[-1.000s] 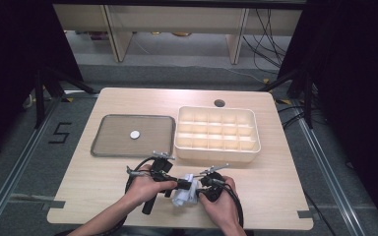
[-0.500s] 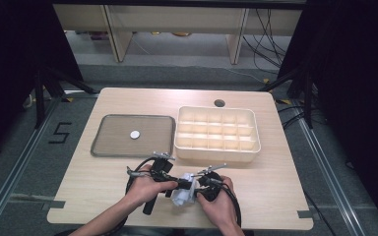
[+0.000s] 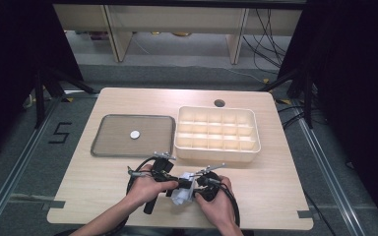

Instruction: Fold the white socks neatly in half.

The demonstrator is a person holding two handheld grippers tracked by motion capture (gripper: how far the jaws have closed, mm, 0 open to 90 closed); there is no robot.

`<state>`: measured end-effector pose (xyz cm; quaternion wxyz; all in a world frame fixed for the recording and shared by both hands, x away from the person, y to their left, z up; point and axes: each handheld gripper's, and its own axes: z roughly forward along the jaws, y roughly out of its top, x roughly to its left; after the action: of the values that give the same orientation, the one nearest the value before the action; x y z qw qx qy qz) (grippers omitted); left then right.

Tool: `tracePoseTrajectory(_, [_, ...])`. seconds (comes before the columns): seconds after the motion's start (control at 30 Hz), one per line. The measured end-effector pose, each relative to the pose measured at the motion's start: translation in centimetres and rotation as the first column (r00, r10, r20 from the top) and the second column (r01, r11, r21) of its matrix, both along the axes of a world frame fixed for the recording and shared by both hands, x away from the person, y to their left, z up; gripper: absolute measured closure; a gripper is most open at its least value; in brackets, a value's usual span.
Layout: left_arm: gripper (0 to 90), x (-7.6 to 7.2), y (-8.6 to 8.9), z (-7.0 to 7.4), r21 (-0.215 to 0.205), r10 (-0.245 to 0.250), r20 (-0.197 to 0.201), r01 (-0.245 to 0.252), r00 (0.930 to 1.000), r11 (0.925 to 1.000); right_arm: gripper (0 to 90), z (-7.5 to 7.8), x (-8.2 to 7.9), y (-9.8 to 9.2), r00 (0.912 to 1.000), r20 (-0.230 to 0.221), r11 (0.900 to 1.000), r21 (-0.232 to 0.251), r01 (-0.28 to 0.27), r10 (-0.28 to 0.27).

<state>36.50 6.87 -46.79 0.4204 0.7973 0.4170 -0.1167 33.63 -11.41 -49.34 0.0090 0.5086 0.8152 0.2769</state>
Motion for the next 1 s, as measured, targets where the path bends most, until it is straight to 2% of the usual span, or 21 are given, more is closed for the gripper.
tracePoseTrajectory(0.1, [82.9, 0.0, 0.0, 0.0, 0.006, 0.001, 0.006, -0.001, 1.0, 1.0, 90.0, -0.1, 0.0, 0.0, 1.0, 0.002, 1.0, 0.001, -0.007, 0.007])
tracePoseTrajectory(0.13, [82.9, 0.0, 0.0, -0.1, 0.007, 0.002, 0.007, -0.002, 1.0, 1.0, 90.0, -0.4, 0.1, -0.1, 0.9994, 0.026, 1.0, -0.014, -0.023, 0.023])
tracePoseTrajectory(0.2, [82.8, 0.1, 0.0, -0.3, -0.006, 0.006, 0.016, -0.006, 0.9999, 1.0, 89.8, -0.4, 0.1, 0.0, 0.9996, 0.023, 1.0, -0.01, -0.018, 0.019])
tracePoseTrajectory(0.23, [82.7, 0.1, 0.0, -0.2, 0.019, 0.002, 0.013, -0.002, 0.9999, 0.9998, 89.6, -0.2, 0.1, 0.1, 0.9999, 0.004, 1.0, 0.0, -0.009, 0.009])
tracePoseTrajectory(0.27, [82.7, 0.1, 0.0, -0.4, 0.005, 0.002, 0.021, -0.002, 0.9998, 1.0, 89.5, -0.1, 0.0, 0.3, 0.9999, -0.011, 1.0, 0.006, 0.002, -0.002])
tracePoseTrajectory(0.3, [82.6, 0.0, -0.1, -0.5, 0.016, 0.004, 0.017, -0.004, 0.9998, 0.9999, 89.3, -0.2, 0.1, 0.3, 0.9998, 0.004, 1.0, 0.011, -0.018, 0.018])
tracePoseTrajectory(0.33, [82.6, 0.0, -0.1, -0.4, 0.038, -0.003, 0.019, 0.002, 0.9998, 0.9993, 89.1, -0.2, 0.1, 0.3, 0.9999, -0.005, 1.0, 0.008, -0.015, 0.015])
tracePoseTrajectory(0.4, [82.5, 0.0, -0.3, -0.9, 0.035, -0.002, 0.02, 0.001, 0.9998, 0.9994, 88.0, -0.2, 0.1, 0.3, 0.9998, -0.01, 1.0, 0.019, -0.017, 0.018])
tracePoseTrajectory(0.43, [82.4, 0.0, -0.4, -1.2, 0.015, 0.004, 0.027, -0.005, 0.9996, 0.9999, 87.1, -0.2, 0.1, 0.2, 0.9998, -0.018, 1.0, 0.021, -0.008, 0.008])
tracePoseTrajectory(0.47, [82.4, 0.1, -0.4, -1.1, 0.031, -0.006, 0.021, 0.006, 0.9998, 0.9995, 86.3, -0.4, 0.2, -0.1, 0.9997, 0.006, 1.0, 0.009, -0.024, 0.024])
tracePoseTrajectory(0.5, [82.4, 0.0, -0.4, -1.0, 0.055, -0.006, 0.024, 0.005, 0.9997, 0.9985, 85.7, -0.1, 0.1, -0.1, 0.9998, -0.017, 0.999, 0.033, -0.005, 0.005])
tracePoseTrajectory(0.57, [82.4, 0.0, -0.4, -1.0, 0.057, -0.01, 0.025, 0.008, 0.9996, 0.9984, 84.5, 0.3, 0.2, -0.6, 0.9999, -0.01, 0.999, 0.044, 0.009, -0.008])
tracePoseTrajectory(0.6, [82.4, 0.0, -0.4, -1.2, 0.043, -0.009, 0.034, 0.007, 0.9994, 0.999, 83.9, 0.6, 0.3, -0.9, 0.9997, 0.003, 0.999, 0.047, 0.022, -0.022])
tracePoseTrajectory(0.63, [82.3, 0.0, -0.4, -1.1, 0.06, -0.01, 0.03, 0.008, 0.9995, 0.9982, 83.1, 0.9, 0.4, -1.3, 0.9994, 0.009, 0.998, 0.055, 0.033, -0.034])
tracePoseTrajectory(0.7, [82.1, -0.1, -0.5, -1.1, 0.058, -0.009, 0.032, 0.008, 0.9994, 0.9983, 81.1, 1.8, 0.8, -2.1, 0.998, 0.039, 0.997, 0.068, 0.046, -0.049])
tracePoseTrajectory(0.73, [82.0, -0.1, -0.5, -1.2, 0.064, -0.017, 0.041, 0.014, 0.999, 0.9979, 79.9, 2.4, 1.0, -2.5, 0.9963, 0.036, 0.994, 0.082, 0.075, -0.078])
tracePoseTrajectory(0.8, [81.9, -0.1, -0.5, -1.2, 0.064, -0.019, 0.047, 0.016, 0.9987, 0.9978, 76.1, 3.1, 1.4, -3.0, 0.9926, 0.06, 0.992, 0.083, 0.1, -0.105])
tracePoseTrajectory(0.87, [81.7, -0.2, -0.6, -1.2, 0.066, -0.017, 0.048, 0.013, 0.9987, 0.9977, 72.6, 3.6, 1.7, -3.2, 0.9915, 0.055, 0.988, 0.103, 0.112, -0.118])
tracePoseTrajectory(0.9, [81.7, -0.2, -0.6, -1.3, 0.06, -0.017, 0.051, 0.014, 0.9985, 0.9981, 71.1, 3.9, 1.9, -3.0, 0.9901, 0.025, 0.983, 0.129, 0.133, -0.138])
tracePoseTrajectory(0.93, [81.6, -0.2, -0.6, -1.4, 0.049, -0.02, 0.053, 0.017, 0.9984, 0.9986, 69.5, 4.0, 2.1, -2.9, 0.9902, 0.015, 0.981, 0.139, 0.135, -0.139])
tracePoseTrajectory(1.0, [81.3, -0.3, -0.6, -1.2, 0.073, -0.02, 0.059, 0.016, 0.9981, 0.9972, 65.7, 3.9, 2.5, -2.6, 0.9906, 0.005, 0.977, 0.167, 0.134, -0.137])
